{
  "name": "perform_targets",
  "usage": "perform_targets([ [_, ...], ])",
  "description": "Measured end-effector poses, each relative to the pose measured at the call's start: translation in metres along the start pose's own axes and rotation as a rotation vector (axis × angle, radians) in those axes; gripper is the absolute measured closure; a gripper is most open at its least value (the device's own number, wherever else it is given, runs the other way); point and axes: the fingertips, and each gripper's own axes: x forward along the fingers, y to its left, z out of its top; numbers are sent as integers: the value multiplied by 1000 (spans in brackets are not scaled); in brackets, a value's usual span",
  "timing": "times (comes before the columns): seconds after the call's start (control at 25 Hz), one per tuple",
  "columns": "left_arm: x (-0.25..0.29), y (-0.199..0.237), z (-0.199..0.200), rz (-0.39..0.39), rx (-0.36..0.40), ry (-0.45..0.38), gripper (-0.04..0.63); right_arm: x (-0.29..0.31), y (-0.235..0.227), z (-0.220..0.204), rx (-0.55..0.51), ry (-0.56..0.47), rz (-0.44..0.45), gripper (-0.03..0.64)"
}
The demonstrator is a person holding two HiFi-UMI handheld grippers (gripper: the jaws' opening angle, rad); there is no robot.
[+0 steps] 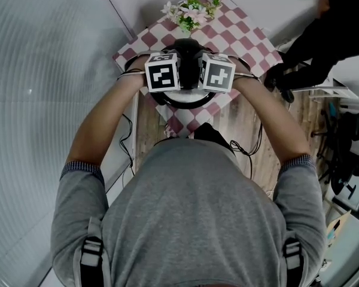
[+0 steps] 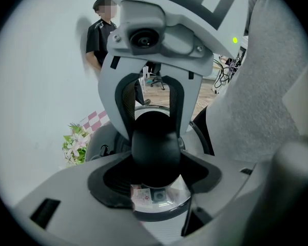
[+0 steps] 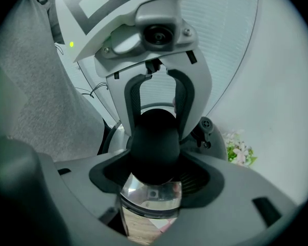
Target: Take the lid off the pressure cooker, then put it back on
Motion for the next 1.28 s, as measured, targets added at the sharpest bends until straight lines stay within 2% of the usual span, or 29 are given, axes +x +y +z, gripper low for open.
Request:
perform_targets([
  [0.28, -1, -6, 13, -5, 33, -2, 293, -10, 8, -7, 30, -7, -20, 327],
  [0.48, 1, -2, 27, 16, 18, 2, 293, -20, 5, -18, 6, -15, -21, 327],
  [0.72, 9, 14, 49, 60, -53, 22, 293, -33, -8, -38, -76, -46, 1, 327],
  [1.04, 23, 43, 84, 135, -187, 44, 293, -55, -32, -72, -208, -85, 61, 327],
  [1.28, 38, 65, 116, 190, -248, 42, 293, -69, -51, -105, -292, -94, 75, 327],
])
